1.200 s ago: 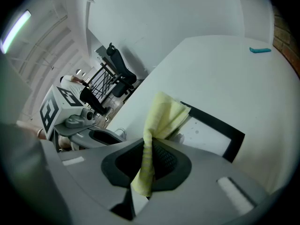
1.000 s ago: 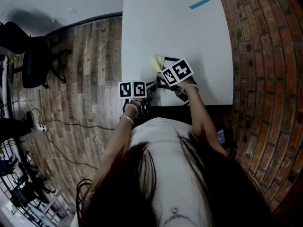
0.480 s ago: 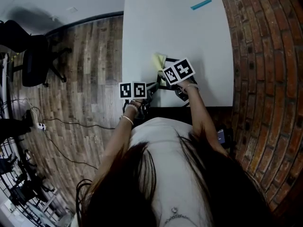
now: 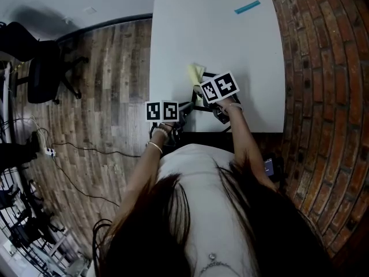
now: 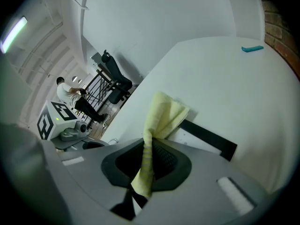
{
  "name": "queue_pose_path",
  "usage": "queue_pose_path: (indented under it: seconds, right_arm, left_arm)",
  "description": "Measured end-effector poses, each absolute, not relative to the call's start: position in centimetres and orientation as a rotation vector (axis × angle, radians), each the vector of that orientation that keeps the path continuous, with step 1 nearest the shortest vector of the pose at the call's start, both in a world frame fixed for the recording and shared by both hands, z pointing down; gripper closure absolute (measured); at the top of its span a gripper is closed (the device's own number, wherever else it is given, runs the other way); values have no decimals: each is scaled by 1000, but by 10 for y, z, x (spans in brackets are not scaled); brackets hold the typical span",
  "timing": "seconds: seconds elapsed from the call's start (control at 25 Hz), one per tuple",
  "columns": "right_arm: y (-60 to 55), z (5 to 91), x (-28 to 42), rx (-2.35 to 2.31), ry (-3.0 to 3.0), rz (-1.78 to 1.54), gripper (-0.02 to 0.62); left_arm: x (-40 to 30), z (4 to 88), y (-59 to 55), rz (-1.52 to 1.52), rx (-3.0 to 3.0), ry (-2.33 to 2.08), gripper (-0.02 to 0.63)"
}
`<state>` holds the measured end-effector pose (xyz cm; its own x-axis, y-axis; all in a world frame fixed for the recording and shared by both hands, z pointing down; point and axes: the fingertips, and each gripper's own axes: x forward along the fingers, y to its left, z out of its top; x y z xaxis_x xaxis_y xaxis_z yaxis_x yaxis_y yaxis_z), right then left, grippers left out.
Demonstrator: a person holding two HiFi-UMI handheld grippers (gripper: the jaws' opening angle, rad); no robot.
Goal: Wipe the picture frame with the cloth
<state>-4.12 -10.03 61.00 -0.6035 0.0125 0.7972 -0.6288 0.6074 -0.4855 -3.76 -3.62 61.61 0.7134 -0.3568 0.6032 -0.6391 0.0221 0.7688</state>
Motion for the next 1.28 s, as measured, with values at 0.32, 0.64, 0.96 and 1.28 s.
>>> queue_pose_path:
  seconds: [0.32, 0.64, 0.96, 1.28]
  right_arm:
    - [-104, 609, -41, 502, -2037, 1035, 560]
    - [-112, 606, -42, 553, -2050, 1054, 560]
    - [-124, 606, -41, 582, -2057, 1081, 560]
    - [-134, 606, -42, 616, -2068, 1098, 560]
  left_arm:
    - [-37, 615, -34, 258, 1582, -829, 540]
    - [-38, 613, -32, 257, 1581, -820, 541]
    - [-36, 613, -33, 264, 1576, -813, 541]
    - [-36, 613, -33, 266, 1577, -805, 541]
